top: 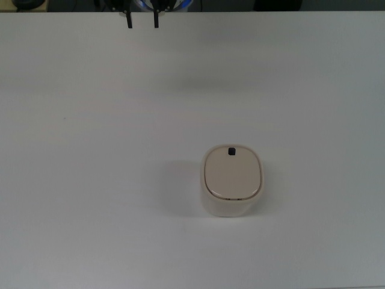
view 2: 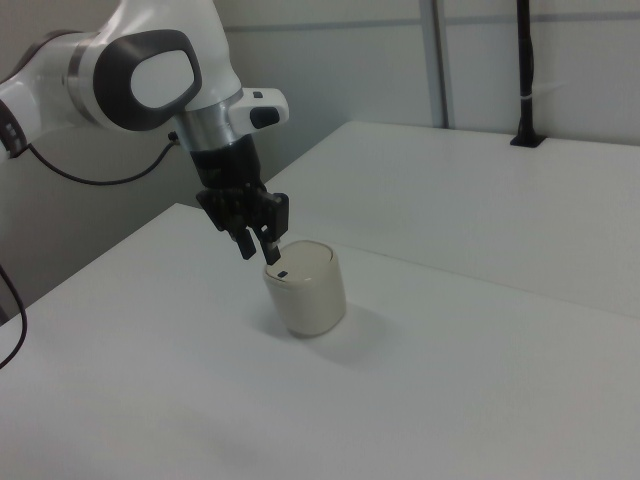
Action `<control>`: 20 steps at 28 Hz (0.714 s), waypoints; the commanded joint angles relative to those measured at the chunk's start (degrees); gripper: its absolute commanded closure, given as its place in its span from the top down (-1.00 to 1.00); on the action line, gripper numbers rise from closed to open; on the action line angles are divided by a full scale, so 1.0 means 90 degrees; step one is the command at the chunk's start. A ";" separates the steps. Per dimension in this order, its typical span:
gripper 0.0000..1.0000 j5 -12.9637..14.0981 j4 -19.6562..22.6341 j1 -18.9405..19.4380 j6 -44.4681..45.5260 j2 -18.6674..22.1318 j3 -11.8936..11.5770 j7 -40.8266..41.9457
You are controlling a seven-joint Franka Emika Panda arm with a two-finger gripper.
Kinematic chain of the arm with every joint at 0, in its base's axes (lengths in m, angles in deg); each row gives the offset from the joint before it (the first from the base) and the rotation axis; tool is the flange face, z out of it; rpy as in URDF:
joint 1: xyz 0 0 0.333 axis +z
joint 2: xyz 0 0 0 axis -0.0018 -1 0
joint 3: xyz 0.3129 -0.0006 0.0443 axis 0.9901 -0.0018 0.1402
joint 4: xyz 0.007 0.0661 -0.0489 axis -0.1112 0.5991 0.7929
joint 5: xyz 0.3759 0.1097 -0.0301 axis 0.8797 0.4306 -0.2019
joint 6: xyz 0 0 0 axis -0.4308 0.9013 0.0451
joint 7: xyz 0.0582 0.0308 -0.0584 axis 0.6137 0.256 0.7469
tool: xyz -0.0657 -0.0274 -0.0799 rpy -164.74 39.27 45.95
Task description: Open the trash can
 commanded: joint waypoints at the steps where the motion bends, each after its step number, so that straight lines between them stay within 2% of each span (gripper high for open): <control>1: -1.00 0.0146 0.0066 0.0019 0.0060 0.0054 -0.0015 0.0140; 15: -1.00 0.0185 0.0095 0.0019 0.0030 0.0034 -0.0006 0.0159; 20: -1.00 0.0244 0.0105 0.0029 -0.0077 -0.0131 0.0043 0.0169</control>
